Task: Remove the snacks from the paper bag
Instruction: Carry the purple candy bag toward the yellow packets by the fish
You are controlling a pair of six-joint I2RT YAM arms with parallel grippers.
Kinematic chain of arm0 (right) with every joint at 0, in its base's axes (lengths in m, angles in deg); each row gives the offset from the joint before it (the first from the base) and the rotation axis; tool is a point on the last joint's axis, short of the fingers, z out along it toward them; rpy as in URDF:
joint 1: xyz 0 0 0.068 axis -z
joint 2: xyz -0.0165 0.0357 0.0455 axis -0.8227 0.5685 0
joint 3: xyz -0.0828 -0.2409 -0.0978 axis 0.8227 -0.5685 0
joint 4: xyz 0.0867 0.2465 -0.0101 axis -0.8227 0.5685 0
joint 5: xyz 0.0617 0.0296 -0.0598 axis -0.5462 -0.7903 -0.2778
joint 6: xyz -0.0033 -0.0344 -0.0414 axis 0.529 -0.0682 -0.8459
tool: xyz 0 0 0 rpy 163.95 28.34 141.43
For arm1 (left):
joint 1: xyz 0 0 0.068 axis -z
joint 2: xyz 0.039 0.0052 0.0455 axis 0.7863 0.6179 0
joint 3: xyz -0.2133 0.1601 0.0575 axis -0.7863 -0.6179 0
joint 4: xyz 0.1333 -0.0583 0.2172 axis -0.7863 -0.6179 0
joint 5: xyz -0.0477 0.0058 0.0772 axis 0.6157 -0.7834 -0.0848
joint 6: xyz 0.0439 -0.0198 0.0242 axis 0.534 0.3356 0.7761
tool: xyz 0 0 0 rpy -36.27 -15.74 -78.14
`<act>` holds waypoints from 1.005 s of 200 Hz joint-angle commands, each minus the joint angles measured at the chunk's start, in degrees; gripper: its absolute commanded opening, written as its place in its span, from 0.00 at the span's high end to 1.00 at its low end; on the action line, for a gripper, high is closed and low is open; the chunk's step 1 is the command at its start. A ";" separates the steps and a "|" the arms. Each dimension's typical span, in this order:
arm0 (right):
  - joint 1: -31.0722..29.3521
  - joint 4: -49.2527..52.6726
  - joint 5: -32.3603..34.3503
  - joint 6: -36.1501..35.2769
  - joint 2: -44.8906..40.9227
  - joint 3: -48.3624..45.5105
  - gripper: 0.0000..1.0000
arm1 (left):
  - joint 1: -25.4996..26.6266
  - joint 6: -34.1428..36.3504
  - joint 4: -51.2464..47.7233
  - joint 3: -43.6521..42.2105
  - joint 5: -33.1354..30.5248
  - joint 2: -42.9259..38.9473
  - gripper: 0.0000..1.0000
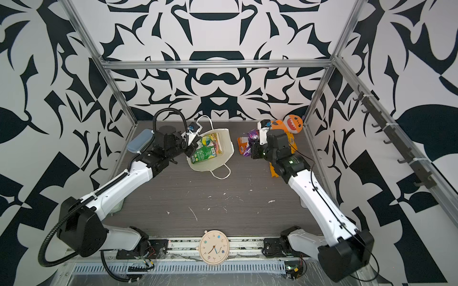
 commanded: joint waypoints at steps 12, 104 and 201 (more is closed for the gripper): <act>0.46 10.92 3.87 2.06 8.80 4.47 1.00 | -0.29 -0.80 -0.36 0.13 -0.19 -0.86 1.00; -0.47 18.12 12.26 6.74 28.34 13.62 1.00 | -0.25 -1.16 -0.32 0.05 0.31 -1.07 1.00; -0.99 20.09 11.89 6.97 37.55 20.16 0.64 | -0.30 -0.89 -0.54 0.18 0.71 -1.65 1.00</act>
